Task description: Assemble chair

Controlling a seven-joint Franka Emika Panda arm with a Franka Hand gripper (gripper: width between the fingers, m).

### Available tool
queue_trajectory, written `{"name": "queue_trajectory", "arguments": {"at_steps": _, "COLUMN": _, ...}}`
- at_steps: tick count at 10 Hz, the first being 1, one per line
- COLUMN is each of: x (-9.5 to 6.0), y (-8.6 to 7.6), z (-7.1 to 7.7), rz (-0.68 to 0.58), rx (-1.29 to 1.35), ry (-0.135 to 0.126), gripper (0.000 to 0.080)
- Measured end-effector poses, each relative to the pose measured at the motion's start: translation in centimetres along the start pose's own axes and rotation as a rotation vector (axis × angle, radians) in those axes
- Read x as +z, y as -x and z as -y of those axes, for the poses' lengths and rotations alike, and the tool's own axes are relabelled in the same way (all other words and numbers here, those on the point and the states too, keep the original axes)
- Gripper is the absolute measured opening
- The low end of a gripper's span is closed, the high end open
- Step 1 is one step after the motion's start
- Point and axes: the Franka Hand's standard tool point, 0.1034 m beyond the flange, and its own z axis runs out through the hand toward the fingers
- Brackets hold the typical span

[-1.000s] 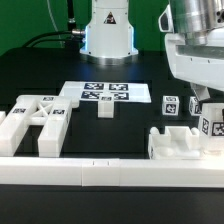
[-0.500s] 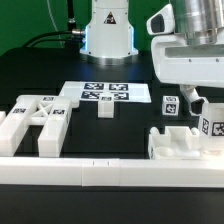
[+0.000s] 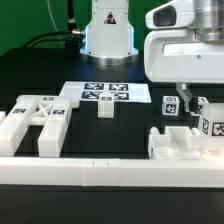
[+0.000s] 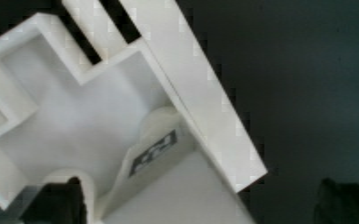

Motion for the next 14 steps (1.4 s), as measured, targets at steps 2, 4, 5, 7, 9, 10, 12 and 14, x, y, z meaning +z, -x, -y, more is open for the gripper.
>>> {"name": "queue_trajectory", "arguments": {"at_steps": 2, "x": 0.00, "y": -0.04, "z": -0.06, "rz": 0.000, "rx": -0.153, "ry": 0.001, "gripper": 0.0649}}
{"name": "queue_trajectory", "arguments": {"at_steps": 4, "x": -0.01, "y": 0.07, "z": -0.27, "rz": 0.010, "rx": -0.330, "ry": 0.027, "gripper": 0.0649}}
{"name": "queue_trajectory", "arguments": {"at_steps": 5, "x": -0.21, "y": 0.03, "z": -0.28, "rz": 0.021, "rx": -0.420, "ry": 0.047, "gripper": 0.0649}}
{"name": "queue_trajectory", "arguments": {"at_steps": 7, "x": 0.02, "y": 0.00, "z": -0.41, "rz": 0.027, "rx": -0.632, "ry": 0.051, "gripper": 0.0649}}
{"name": "queue_trajectory", "arguments": {"at_steps": 9, "x": 0.07, "y": 0.02, "z": -0.41, "rz": 0.029, "rx": -0.646, "ry": 0.049, "gripper": 0.0527}}
{"name": "queue_trajectory", "arguments": {"at_steps": 10, "x": 0.07, "y": 0.02, "z": -0.41, "rz": 0.029, "rx": -0.646, "ry": 0.049, "gripper": 0.0376}}
{"name": "queue_trajectory", "arguments": {"at_steps": 12, "x": 0.04, "y": -0.08, "z": -0.49, "rz": 0.027, "rx": -0.645, "ry": 0.049, "gripper": 0.0290}}
{"name": "queue_trajectory", "arguments": {"at_steps": 14, "x": 0.03, "y": -0.09, "z": -0.48, "rz": 0.026, "rx": -0.623, "ry": 0.049, "gripper": 0.0290}}
